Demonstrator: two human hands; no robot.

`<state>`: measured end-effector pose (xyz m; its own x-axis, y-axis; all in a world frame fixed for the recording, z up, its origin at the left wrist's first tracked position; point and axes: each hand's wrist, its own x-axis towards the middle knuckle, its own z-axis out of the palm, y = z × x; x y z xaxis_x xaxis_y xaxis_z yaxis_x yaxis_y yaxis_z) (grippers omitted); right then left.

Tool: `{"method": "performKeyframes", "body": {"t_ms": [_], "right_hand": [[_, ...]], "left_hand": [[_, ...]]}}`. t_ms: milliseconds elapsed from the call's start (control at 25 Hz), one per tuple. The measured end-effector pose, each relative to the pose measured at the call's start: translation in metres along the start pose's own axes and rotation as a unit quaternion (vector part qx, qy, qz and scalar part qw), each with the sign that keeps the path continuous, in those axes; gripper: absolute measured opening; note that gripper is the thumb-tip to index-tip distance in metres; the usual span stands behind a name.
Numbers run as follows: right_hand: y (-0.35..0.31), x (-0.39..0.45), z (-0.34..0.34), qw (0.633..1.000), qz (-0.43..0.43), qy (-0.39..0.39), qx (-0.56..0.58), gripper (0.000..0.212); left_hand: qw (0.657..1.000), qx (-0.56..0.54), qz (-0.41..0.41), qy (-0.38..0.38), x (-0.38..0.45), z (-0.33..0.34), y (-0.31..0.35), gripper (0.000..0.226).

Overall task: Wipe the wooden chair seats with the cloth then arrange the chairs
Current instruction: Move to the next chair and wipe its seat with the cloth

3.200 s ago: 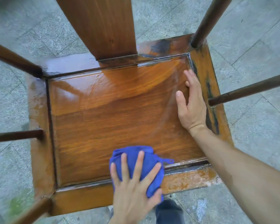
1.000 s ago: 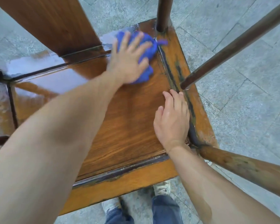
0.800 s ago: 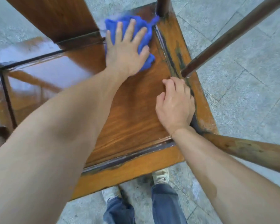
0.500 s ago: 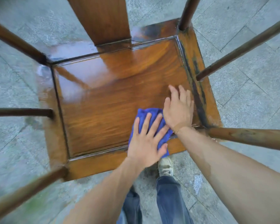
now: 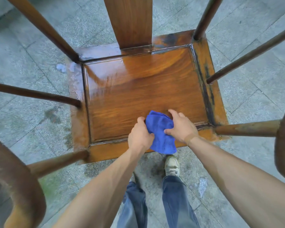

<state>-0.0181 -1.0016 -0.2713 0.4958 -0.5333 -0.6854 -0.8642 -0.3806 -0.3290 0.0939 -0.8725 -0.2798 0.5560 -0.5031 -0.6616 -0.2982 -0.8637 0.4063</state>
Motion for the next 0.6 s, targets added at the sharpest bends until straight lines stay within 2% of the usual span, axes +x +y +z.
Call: {"method": "performKeyframes", "body": {"t_ms": [80, 160, 240, 440, 600], "right_hand": [[0.0, -0.002, 0.006, 1.0, 0.007, 0.023, 0.007, 0.051], [-0.002, -0.01, 0.005, 0.998, -0.009, 0.048, 0.035, 0.035], [-0.008, -0.025, -0.007, 0.992, -0.038, 0.074, 0.097, 0.026], [-0.055, -0.092, -0.093, 0.964, -0.124, 0.096, 0.216, 0.032], [-0.122, -0.178, -0.197, 0.916, -0.241, 0.133, 0.29, 0.031]], "left_hand": [[1.0, -0.001, -0.021, 0.011, -0.002, 0.003, -0.001, 0.03], [0.999, -0.036, 0.005, 0.018, -0.009, -0.001, -0.005, 0.022], [0.989, -0.134, 0.063, 0.02, -0.021, -0.017, -0.005, 0.015], [0.944, -0.259, 0.187, 0.085, -0.08, -0.113, 0.031, 0.02], [0.904, -0.243, 0.32, 0.144, -0.152, -0.23, 0.085, 0.024]]}}
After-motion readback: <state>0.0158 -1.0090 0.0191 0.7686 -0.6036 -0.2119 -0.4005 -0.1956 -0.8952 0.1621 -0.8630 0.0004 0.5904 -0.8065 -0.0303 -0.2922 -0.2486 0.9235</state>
